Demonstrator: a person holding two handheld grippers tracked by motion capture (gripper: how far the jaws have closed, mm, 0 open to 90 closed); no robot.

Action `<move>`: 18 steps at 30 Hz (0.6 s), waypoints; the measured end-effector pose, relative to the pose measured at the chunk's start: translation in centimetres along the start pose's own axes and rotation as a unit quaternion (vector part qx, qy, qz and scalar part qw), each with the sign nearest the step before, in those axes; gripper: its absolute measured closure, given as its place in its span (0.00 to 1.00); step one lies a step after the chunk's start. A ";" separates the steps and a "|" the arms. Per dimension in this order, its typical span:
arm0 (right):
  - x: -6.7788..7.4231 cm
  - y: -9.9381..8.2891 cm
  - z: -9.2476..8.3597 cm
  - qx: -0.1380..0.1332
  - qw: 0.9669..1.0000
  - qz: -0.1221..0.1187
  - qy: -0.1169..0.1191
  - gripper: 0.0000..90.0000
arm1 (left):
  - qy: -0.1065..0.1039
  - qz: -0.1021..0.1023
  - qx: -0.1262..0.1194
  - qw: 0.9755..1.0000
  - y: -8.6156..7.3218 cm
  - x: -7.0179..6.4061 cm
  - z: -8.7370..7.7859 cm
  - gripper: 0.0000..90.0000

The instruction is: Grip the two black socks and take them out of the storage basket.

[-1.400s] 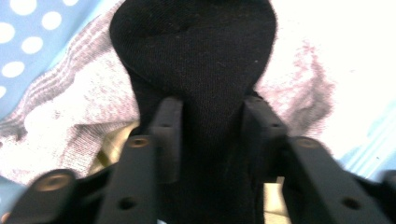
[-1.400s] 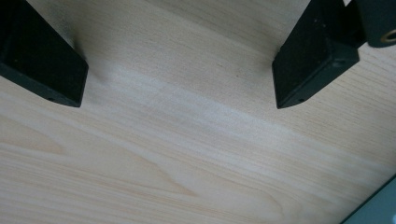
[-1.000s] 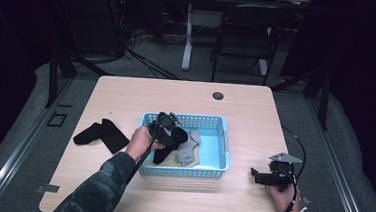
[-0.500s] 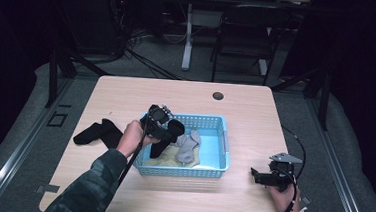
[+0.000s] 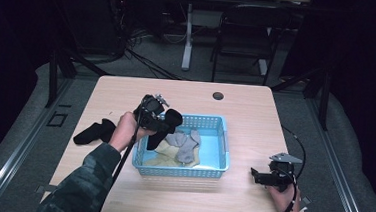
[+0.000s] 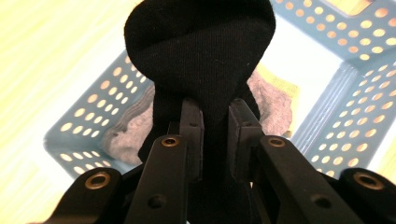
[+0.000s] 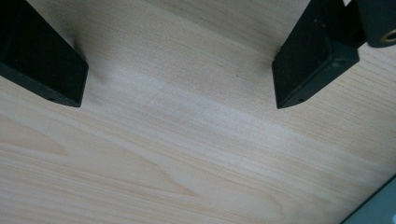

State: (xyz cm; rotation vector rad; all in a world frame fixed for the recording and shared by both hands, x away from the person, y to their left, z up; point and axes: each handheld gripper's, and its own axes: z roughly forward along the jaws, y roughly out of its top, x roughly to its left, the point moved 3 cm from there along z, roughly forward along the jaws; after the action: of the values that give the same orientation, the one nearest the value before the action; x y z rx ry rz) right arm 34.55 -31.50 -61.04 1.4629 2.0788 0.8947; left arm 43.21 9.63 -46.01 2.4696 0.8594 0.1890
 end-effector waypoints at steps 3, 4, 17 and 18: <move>0.0 0.0 0.0 0.000 1.000 0.000 0.000 0.03 | 0.005 -0.001 -0.005 1.000 -0.1 0.1 -0.8 0.88; 0.0 0.0 0.0 0.000 1.000 0.000 0.000 0.03 | 0.006 -0.001 -0.006 1.000 -0.1 0.2 -1.0 0.88; 0.0 0.0 0.0 0.000 1.000 0.000 0.000 0.03 | 0.022 -0.006 -0.029 0.999 -0.7 1.1 -4.3 0.87; 0.0 0.0 0.0 0.000 1.000 0.000 0.000 0.03 | 0.026 -0.005 -0.029 0.999 -0.8 1.2 -4.5 0.88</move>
State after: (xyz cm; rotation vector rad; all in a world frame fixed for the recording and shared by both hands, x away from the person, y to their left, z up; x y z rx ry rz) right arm 34.55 -31.50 -61.04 1.4628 2.0790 0.8943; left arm 42.45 12.79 -42.59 2.4168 0.8749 0.2711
